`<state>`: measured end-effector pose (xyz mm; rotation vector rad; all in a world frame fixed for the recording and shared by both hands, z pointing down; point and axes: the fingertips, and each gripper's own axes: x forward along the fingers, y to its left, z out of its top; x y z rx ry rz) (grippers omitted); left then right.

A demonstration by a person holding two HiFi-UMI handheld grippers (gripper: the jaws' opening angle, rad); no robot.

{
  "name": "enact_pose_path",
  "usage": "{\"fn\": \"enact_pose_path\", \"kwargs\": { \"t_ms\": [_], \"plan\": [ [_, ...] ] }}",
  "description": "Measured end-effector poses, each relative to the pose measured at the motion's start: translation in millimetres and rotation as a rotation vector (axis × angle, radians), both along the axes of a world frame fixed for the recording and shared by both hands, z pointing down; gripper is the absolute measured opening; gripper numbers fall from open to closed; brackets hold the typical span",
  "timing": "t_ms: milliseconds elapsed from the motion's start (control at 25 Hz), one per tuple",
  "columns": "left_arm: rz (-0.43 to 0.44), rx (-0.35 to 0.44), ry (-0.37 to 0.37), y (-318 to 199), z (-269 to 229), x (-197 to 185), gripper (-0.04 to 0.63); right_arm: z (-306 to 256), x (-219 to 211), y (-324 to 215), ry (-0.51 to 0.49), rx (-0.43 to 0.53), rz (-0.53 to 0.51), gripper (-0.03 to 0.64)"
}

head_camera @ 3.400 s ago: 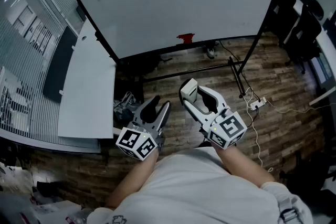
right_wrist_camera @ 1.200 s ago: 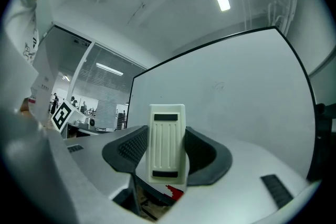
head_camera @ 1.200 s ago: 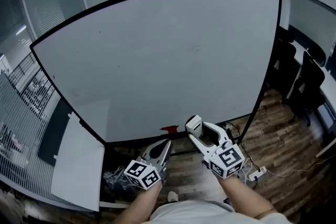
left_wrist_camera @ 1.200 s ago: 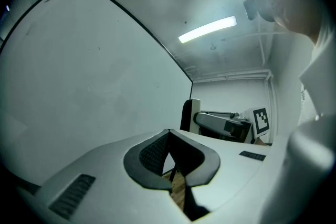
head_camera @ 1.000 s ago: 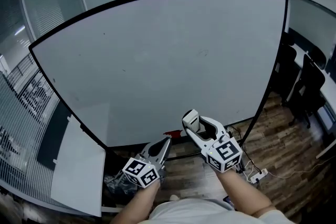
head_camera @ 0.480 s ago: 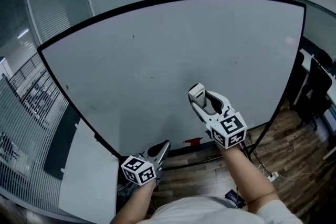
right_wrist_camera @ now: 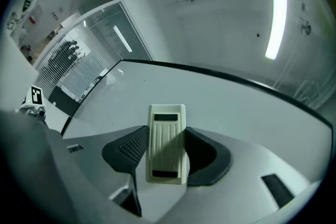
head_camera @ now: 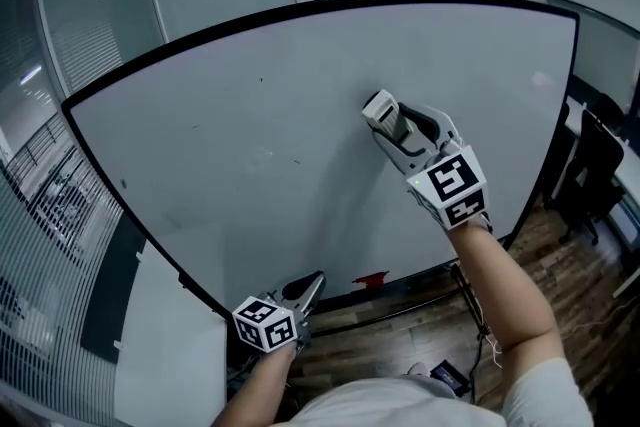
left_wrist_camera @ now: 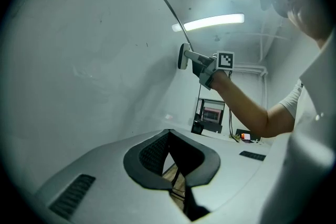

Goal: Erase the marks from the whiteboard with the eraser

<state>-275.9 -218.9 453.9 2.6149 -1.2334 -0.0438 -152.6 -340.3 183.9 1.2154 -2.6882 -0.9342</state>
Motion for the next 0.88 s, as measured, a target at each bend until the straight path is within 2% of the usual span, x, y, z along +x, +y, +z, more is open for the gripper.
{"fn": "enact_pose_path", "kwargs": {
  "t_ms": [200,440,640,880],
  "plan": [
    [0.010,0.020,-0.006,-17,-14,4,0.008,-53,3,-9,0.070,0.101,0.046,0.232],
    [0.010,0.031,-0.016,-34,-23,2,0.008,-68,0,-14,0.120,0.174,0.084,0.232],
    [0.024,0.016,-0.033,-35,-20,3,0.008,-40,-22,-5,0.135,0.188,0.056,0.232],
    [0.030,0.015,-0.048,-34,-19,1,0.006,37,-71,10,0.220,0.161,-0.020,0.232]
  ]
}}
